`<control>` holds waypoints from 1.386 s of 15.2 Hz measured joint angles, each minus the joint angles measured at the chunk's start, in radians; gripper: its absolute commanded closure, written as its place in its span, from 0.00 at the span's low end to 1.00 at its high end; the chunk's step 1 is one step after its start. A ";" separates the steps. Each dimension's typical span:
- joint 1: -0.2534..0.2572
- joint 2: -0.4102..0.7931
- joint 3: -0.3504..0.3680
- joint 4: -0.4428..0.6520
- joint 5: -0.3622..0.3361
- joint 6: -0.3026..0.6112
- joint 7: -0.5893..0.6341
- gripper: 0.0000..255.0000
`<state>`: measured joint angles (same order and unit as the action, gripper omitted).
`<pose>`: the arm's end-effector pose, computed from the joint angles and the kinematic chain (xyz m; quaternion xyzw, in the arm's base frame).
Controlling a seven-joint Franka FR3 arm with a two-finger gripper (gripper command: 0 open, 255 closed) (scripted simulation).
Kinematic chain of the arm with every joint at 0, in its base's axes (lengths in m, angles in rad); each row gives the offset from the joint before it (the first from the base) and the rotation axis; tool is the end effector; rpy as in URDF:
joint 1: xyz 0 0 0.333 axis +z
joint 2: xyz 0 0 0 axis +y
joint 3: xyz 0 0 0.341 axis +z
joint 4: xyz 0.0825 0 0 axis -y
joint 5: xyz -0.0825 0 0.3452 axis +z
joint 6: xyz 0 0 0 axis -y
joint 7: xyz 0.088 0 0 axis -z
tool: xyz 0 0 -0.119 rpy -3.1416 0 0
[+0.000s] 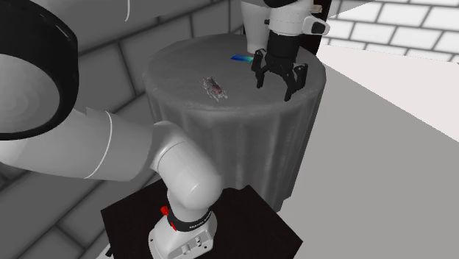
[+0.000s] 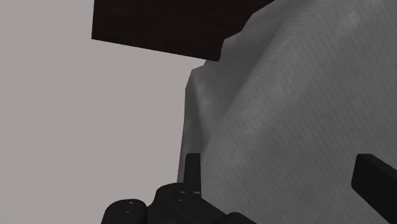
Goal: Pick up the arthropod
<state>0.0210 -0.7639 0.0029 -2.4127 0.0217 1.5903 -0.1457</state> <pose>0.2550 0.0089 0.5677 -0.9960 -0.0837 0.0286 0.0116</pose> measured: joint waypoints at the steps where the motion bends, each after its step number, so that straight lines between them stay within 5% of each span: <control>1: 0.000 0.000 0.000 0.000 0.000 0.000 0.000 0.00; 17: 0.321 -0.116 0.119 0.012 0.230 -0.102 -0.220 0.00; 21: 0.345 -0.143 0.134 -0.035 0.253 -0.078 -0.235 0.00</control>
<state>0.3660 -0.9073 0.1373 -2.4481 0.2746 1.5122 -0.3805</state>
